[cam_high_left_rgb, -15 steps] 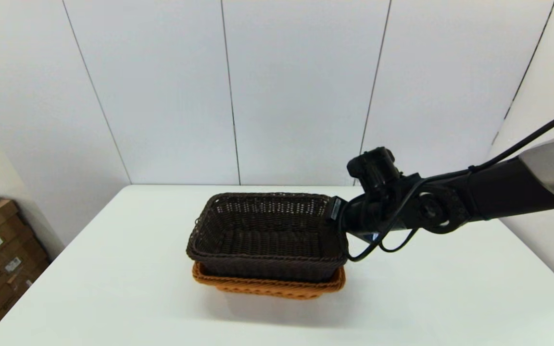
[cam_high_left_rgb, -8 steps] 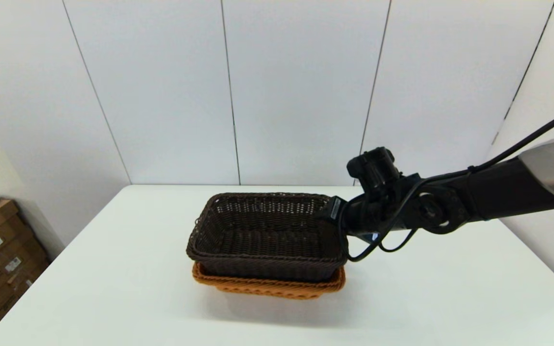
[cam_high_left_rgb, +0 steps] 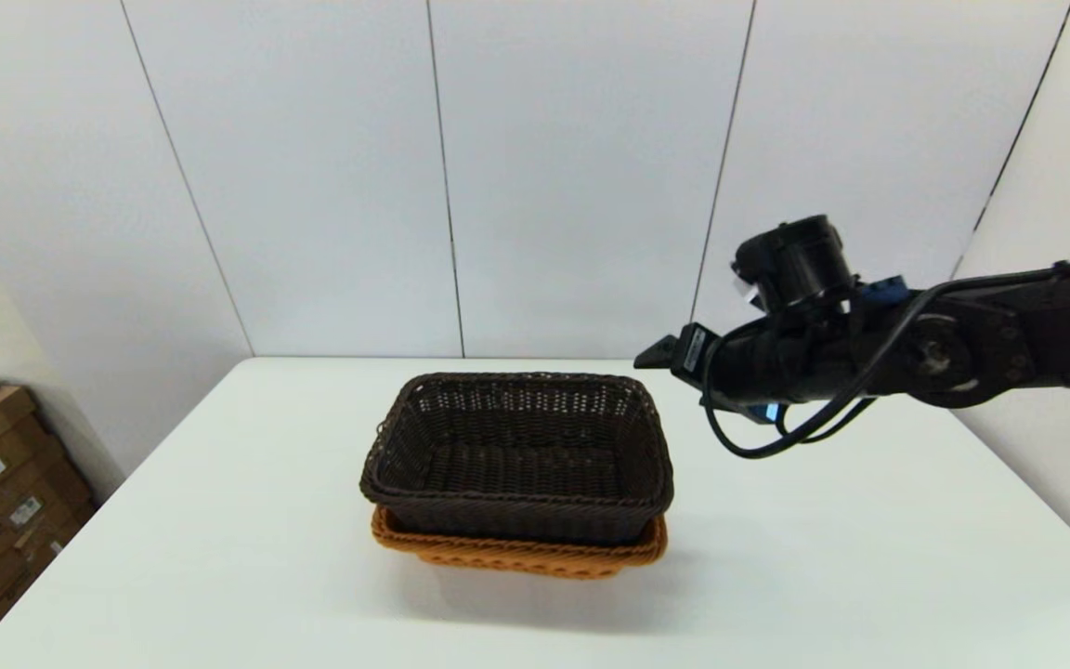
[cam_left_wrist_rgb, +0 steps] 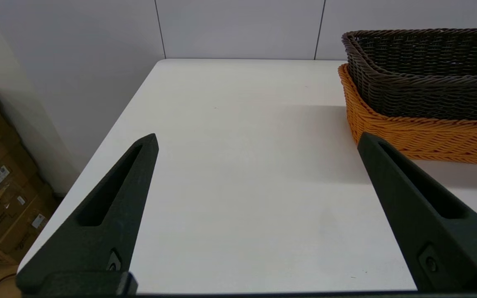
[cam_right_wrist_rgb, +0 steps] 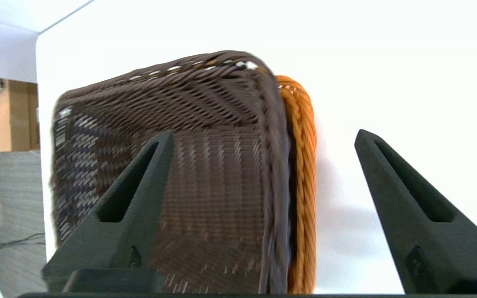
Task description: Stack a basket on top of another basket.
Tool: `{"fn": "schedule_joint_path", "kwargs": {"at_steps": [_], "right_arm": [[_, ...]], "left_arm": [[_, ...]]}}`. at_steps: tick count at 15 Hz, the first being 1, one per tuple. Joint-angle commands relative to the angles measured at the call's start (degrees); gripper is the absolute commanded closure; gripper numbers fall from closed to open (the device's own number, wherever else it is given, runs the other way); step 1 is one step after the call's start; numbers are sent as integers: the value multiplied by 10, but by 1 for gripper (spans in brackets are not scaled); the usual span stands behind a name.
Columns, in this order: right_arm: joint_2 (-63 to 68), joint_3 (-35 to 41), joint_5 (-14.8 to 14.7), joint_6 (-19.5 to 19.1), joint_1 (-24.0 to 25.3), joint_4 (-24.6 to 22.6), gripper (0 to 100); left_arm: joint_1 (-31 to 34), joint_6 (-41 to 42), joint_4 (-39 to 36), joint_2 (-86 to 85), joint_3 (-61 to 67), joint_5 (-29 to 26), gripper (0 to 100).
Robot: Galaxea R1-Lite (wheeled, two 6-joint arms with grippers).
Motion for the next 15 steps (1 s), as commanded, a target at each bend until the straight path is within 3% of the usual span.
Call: {"fn": "schedule_joint_path", "kwargs": {"at_steps": [1,3,7,10,14,15], "right_arm": [[-155,65,-55,-70,3,50,0],[-220,133,-101,-122,4,51,0],[-390,280,-190,-173,2,57,0],[-523,360,-203,-184,-2,79,0],[-685,397,-204,-193,-6,177,0],[-715,401,-204,-199,-26,208,0]], "left_arm": [[0,0,0,0,0,0,0],[0,0,0,0,0,0,0],[0,0,0,0,0,0,0],[0,0,0,0,0,0,0],[0,0,0,0,0,0,0],[0,0,0,0,0,0,0]]}}
